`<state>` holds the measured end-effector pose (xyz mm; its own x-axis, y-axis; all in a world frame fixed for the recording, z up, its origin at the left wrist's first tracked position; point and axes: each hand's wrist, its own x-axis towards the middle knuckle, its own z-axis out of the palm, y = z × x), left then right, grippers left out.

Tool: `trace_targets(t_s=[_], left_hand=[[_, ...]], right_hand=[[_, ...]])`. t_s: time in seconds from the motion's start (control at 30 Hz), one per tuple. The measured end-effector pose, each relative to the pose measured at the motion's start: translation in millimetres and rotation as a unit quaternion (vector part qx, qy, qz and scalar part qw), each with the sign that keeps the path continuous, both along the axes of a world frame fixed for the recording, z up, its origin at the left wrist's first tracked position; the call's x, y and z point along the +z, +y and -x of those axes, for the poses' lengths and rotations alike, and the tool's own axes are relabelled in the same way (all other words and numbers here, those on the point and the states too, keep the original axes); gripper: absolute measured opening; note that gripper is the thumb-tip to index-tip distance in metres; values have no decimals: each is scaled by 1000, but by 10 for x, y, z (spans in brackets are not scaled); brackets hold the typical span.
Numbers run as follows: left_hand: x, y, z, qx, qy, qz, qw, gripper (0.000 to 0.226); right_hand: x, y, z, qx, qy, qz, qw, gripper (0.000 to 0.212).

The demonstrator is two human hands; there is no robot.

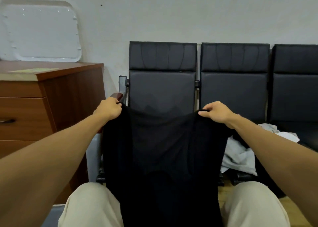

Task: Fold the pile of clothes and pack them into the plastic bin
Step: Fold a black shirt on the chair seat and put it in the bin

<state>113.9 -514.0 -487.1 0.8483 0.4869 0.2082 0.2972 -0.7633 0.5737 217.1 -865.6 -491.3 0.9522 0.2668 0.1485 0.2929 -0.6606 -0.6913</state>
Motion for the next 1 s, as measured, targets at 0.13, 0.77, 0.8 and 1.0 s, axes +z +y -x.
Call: trace_targets(t_s=[0.13,0.77,0.8,1.0], left_hand=[[-117,-17,-10,-14,27,-58,998,27],[-1001,191,-886,-33,136,-101,985,34],[-1024,204,-981,-21,131,-112,985,34],[-1223,438,-1635,23,111,-134,984,31]], right_hand=[[-158,-36,-32,-20,-54,130,990,14],[-931,273,-958,-47,-151,309,938,26],[-973,307,-1056,-55,-166,305,936,26],[-1202,513,-1764,-55,-140,290,945,30]])
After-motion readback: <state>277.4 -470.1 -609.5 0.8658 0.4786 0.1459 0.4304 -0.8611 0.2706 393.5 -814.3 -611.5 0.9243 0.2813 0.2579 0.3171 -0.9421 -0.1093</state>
